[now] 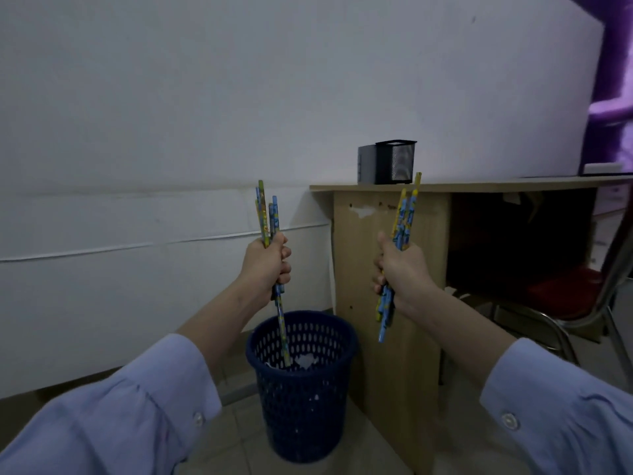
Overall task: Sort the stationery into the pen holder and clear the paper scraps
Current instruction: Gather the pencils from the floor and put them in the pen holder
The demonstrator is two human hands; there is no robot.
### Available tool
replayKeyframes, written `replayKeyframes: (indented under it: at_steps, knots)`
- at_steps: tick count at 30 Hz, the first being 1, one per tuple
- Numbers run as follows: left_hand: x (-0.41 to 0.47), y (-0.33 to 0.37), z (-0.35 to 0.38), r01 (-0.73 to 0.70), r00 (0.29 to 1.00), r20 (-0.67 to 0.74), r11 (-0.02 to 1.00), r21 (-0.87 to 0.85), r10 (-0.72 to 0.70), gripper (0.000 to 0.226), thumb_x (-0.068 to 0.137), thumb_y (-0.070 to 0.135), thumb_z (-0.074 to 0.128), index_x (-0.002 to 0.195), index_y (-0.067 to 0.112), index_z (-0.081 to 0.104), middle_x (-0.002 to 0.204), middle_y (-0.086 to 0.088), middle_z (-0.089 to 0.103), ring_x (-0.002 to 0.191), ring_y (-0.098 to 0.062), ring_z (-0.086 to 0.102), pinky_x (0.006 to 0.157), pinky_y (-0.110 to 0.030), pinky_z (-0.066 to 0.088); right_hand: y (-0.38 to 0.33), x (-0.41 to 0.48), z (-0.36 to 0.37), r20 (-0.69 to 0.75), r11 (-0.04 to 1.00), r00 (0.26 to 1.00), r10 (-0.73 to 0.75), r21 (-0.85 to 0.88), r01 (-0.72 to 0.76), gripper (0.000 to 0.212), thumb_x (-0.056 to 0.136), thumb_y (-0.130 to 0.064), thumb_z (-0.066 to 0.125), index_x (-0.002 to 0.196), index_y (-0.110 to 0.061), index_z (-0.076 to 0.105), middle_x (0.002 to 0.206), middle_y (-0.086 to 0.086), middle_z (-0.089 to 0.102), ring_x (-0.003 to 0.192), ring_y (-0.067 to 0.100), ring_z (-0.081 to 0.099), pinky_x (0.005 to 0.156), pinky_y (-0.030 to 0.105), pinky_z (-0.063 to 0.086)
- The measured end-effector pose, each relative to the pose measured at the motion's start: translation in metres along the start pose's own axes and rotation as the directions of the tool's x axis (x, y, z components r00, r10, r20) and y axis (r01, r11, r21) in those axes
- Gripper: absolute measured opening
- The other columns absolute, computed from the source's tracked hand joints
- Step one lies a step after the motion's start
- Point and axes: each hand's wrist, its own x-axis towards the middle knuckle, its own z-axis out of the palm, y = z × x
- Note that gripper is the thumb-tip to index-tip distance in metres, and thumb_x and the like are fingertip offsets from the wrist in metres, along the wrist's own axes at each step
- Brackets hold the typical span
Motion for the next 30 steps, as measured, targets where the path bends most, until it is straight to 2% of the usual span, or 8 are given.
replayKeyframes:
  at_steps: [7, 11, 18, 24, 30]
  knots:
    - [0.04, -0.013, 0.046, 0.006, 0.997, 0.076, 0.998, -0.068, 0.0, 0.024, 0.102, 0.025, 0.036, 0.083, 0.014, 0.044, 0.06, 0.002, 0.035, 0.036, -0.007, 0.026, 0.032, -0.018, 0.024, -0.012, 0.026, -0.026, -0.08, 0.997, 0.994, -0.075, -0.022, 0.073, 0.021, 0.097, -0.035, 0.05, 0.085, -0.021, 0.041, 0.052, -0.003, 0.036, 0.036, 0.01, 0.034, 0.037, 0.023, 0.035]
    - [0.075, -0.001, 0.08, -0.02, 0.989, 0.143, 0.996, -0.084, 0.031, 0.027, 0.102, 0.025, 0.037, 0.08, 0.014, 0.048, 0.058, 0.002, 0.037, 0.036, -0.006, 0.029, 0.033, -0.017, 0.024, -0.045, 0.05, -0.037, -0.081, 0.976, 0.974, -0.213, -0.067, 0.208, 0.025, 0.098, -0.033, 0.05, 0.081, -0.019, 0.037, 0.049, -0.004, 0.036, 0.035, 0.012, 0.033, 0.037, 0.024, 0.035]
    - [0.111, 0.067, 0.118, -0.058, 0.98, 0.183, 0.991, -0.123, 0.08, 0.025, 0.102, 0.027, 0.037, 0.083, 0.012, 0.045, 0.06, 0.002, 0.038, 0.034, -0.005, 0.03, 0.033, -0.018, 0.027, -0.13, 0.083, -0.031, -0.117, 0.941, 0.941, -0.318, -0.158, 0.298, 0.027, 0.097, -0.035, 0.051, 0.079, -0.018, 0.039, 0.052, -0.002, 0.035, 0.036, 0.014, 0.032, 0.037, 0.025, 0.034]
    - [0.113, 0.139, 0.134, -0.153, 0.964, 0.202, 0.981, -0.115, 0.174, 0.024, 0.102, 0.027, 0.036, 0.083, 0.014, 0.041, 0.063, 0.001, 0.038, 0.038, -0.008, 0.028, 0.034, -0.018, 0.027, -0.198, 0.083, -0.021, -0.156, 0.905, 0.904, -0.398, -0.231, 0.358, 0.03, 0.098, -0.033, 0.05, 0.079, -0.017, 0.034, 0.056, 0.001, 0.034, 0.038, 0.015, 0.032, 0.036, 0.023, 0.034]
    - [0.112, 0.167, 0.151, -0.211, 0.956, 0.181, 0.97, -0.123, 0.231, 0.024, 0.102, 0.028, 0.035, 0.083, 0.014, 0.04, 0.065, 0.0, 0.038, 0.043, -0.011, 0.029, 0.034, -0.019, 0.028, -0.241, 0.089, -0.022, -0.211, 0.881, 0.864, -0.457, -0.238, 0.408, 0.024, 0.098, -0.033, 0.049, 0.087, -0.014, 0.039, 0.057, 0.001, 0.034, 0.043, 0.017, 0.032, 0.037, 0.023, 0.037]
